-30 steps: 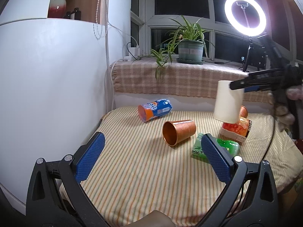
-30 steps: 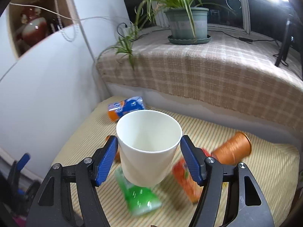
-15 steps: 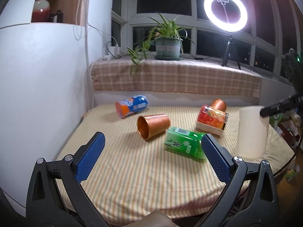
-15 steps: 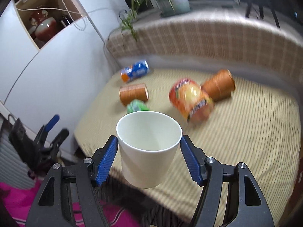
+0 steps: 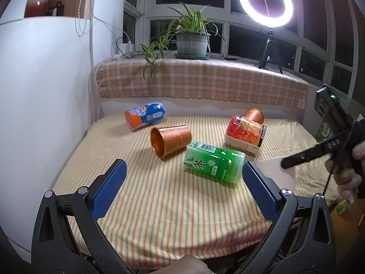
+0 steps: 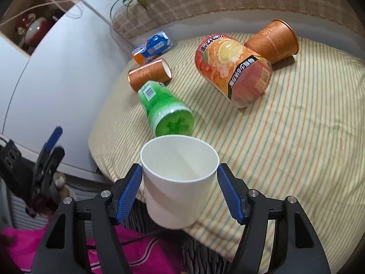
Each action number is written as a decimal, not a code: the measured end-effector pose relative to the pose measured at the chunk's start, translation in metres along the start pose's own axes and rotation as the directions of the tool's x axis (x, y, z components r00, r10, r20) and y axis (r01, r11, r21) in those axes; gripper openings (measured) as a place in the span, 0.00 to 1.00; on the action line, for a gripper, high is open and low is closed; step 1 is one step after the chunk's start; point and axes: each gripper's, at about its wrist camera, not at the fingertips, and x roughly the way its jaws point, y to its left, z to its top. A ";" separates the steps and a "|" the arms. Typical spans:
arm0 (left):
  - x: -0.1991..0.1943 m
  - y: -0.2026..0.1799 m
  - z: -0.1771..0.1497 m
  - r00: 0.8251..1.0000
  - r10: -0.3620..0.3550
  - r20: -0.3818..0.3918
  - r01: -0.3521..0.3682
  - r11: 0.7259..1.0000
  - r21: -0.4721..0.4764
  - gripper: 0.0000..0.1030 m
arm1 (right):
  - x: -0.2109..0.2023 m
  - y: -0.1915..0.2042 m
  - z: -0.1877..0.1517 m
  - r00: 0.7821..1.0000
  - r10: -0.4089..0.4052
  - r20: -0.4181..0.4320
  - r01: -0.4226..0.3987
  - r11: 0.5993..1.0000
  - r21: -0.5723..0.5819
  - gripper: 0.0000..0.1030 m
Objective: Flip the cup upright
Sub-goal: 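Lift the white cup with the right gripper and rotate it rim-up, then carry the upright white cup with the right gripper beside the green can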
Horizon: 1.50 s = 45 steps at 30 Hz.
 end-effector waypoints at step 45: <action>0.164 -0.061 -0.003 0.654 -0.582 -0.484 0.379 0.805 -0.456 0.90 | -0.089 -0.027 -0.096 0.895 -0.294 0.337 0.258 0.955 0.150 0.66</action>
